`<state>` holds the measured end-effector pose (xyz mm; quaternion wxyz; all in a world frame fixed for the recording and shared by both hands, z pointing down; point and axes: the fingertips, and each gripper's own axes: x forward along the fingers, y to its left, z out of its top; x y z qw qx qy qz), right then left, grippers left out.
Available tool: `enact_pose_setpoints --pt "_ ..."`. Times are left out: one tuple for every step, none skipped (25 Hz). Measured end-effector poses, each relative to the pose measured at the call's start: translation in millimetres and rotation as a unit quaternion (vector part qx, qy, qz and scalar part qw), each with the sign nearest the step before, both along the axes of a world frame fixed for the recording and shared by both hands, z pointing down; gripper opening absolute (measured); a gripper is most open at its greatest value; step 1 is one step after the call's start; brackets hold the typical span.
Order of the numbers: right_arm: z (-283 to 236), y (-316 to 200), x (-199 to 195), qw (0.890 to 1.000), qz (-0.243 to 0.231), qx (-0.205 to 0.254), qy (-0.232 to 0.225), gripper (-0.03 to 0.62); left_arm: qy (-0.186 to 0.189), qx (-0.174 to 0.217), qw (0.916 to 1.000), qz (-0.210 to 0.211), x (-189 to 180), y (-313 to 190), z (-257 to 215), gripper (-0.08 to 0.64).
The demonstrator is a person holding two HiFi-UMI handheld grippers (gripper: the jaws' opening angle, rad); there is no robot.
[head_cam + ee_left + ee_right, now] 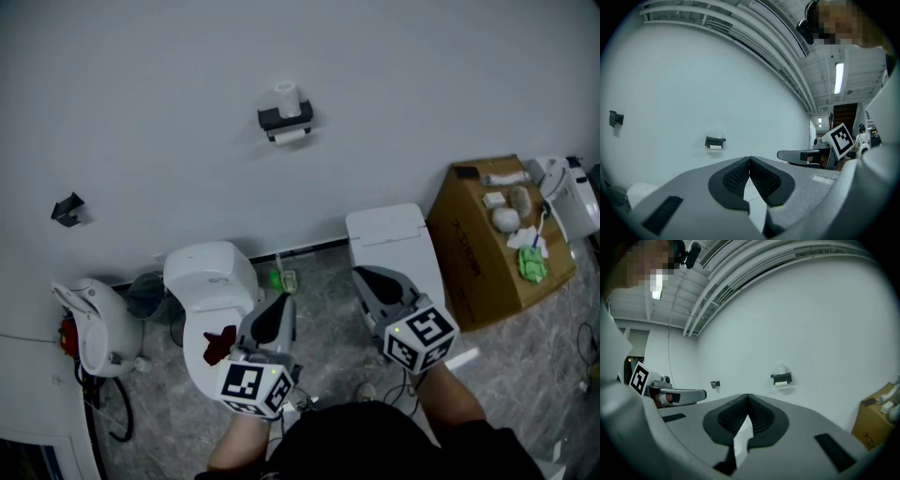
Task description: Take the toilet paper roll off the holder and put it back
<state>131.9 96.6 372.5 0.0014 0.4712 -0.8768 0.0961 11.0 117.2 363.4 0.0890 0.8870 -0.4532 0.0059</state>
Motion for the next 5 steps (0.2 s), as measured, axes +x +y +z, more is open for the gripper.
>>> enact_pose_setpoints --pt "0.0 -0.9 -0.3 1.000 0.000 0.000 0.000 -0.003 0.000 0.000 1.0000 0.000 -0.3 -0.9 0.1 0.005" --pt "0.0 -1.5 -0.6 1.000 0.000 -0.001 0.000 -0.003 -0.001 -0.001 1.0000 0.000 -0.8 -1.5 0.2 0.005" --pt "0.0 -1.9 -0.9 1.000 0.000 -0.002 0.001 -0.003 -0.001 -0.001 1.0000 0.000 -1.3 -2.0 0.3 0.005" --pt "0.1 -2.2 -1.3 1.000 0.001 -0.003 0.001 -0.003 -0.001 -0.001 1.0000 0.000 -2.0 -2.3 0.5 0.005" --pt "0.1 -2.4 -1.7 1.000 0.001 -0.005 0.001 -0.003 -0.001 -0.002 1.0000 0.000 -2.7 -2.5 0.7 0.005"
